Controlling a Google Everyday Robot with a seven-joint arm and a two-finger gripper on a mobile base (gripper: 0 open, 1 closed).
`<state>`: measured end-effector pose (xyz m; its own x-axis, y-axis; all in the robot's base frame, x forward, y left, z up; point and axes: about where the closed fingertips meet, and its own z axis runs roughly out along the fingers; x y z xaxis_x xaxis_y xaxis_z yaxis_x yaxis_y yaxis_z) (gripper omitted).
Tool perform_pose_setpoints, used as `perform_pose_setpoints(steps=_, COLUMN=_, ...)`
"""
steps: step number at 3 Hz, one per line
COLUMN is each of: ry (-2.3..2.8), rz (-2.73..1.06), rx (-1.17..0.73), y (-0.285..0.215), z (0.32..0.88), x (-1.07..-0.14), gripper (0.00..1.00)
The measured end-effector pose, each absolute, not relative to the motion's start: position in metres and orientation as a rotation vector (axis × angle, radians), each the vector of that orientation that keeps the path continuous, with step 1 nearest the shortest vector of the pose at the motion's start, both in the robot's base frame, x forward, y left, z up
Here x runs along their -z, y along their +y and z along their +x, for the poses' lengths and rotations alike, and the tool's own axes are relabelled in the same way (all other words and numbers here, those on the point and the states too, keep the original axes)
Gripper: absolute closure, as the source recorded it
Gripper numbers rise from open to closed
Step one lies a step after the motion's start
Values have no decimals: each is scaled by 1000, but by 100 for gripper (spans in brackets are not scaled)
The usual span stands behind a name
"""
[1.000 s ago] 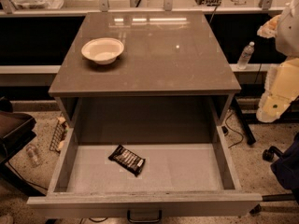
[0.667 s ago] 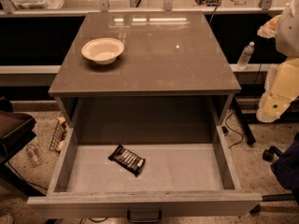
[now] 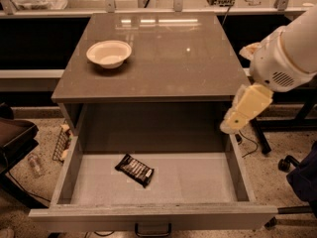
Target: Pick rxbar chocolate from top drawer and place on counter
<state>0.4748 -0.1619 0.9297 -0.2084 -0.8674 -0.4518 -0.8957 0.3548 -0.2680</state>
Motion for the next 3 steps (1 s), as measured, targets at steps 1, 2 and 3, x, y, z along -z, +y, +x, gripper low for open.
perform_pose_setpoints(steps=1, ry=2042, rz=-1428, rx=-188, y=-120, z=478, x=-872, gripper=0)
perform_pose_setpoints(steps=2, ry=2016, rz=-1358, rx=-162, y=-98, z=494, x=-845, gripper=0)
perform_pose_setpoints(steps=3, ry=2010, rz=-1276, rx=-176, y=-74, z=504, x=-814, gripper=0)
